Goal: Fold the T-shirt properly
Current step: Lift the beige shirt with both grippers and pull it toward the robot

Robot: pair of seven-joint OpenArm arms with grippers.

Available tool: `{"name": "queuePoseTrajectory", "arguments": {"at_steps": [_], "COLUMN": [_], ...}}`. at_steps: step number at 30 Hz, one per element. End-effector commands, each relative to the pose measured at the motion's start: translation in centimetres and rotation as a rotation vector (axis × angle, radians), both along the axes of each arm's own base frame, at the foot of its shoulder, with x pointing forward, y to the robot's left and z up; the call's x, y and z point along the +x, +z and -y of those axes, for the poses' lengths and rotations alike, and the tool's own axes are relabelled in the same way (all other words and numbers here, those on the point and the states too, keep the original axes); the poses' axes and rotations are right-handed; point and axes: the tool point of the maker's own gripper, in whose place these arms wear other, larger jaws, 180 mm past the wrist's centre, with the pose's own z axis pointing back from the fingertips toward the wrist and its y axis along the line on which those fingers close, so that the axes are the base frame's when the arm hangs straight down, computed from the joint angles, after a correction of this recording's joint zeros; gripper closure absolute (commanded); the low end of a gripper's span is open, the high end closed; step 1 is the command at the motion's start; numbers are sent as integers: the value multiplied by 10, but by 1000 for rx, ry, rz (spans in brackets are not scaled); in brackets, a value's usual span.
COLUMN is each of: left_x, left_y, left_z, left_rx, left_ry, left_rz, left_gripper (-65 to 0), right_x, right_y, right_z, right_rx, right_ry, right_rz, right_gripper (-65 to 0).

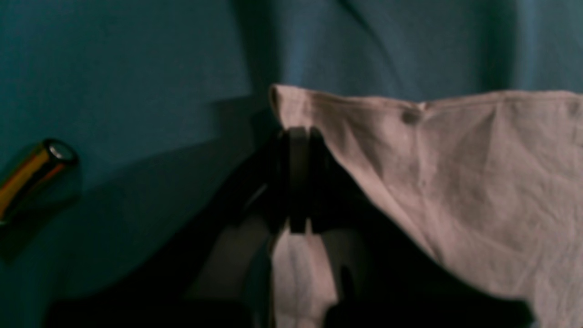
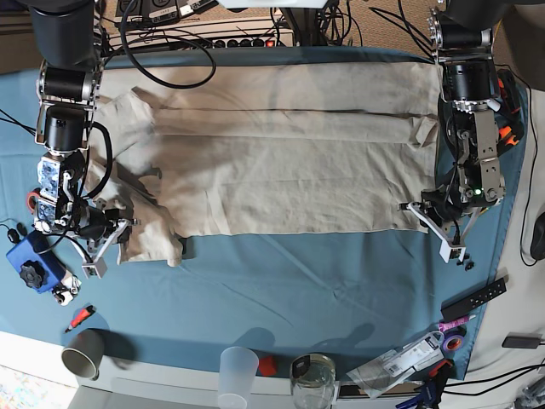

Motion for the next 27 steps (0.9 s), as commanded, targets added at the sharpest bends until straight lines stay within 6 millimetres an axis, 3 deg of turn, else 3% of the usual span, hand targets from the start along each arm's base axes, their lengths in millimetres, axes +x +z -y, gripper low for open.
{"name": "queuePoseTrajectory", "arguments": {"at_steps": [1, 6, 15, 20, 27], "left_x": [0, 0, 12, 10, 5], "left_y": [2, 2, 20, 24, 22], "left_z": [14, 14, 22, 33, 28], "left_rx": [-44, -43, -84, -128, -114], "left_ry": [-34, -34, -69, -117, -120], "left_rz": [-12, -14, -9, -21, -46], "left_gripper": [0, 0, 0, 0, 0], "right_x": [7, 10, 11, 7, 3], "right_y": [12, 17, 58, 65, 69], "right_z": [8, 12, 20, 30, 33], "right_rx": [-11, 18, 301, 335, 347], "right_ry": [-19, -56, -107, -138, -124], "right_rz": [20, 44, 173, 184, 175], "right_gripper": [0, 0, 0, 0, 0]}}
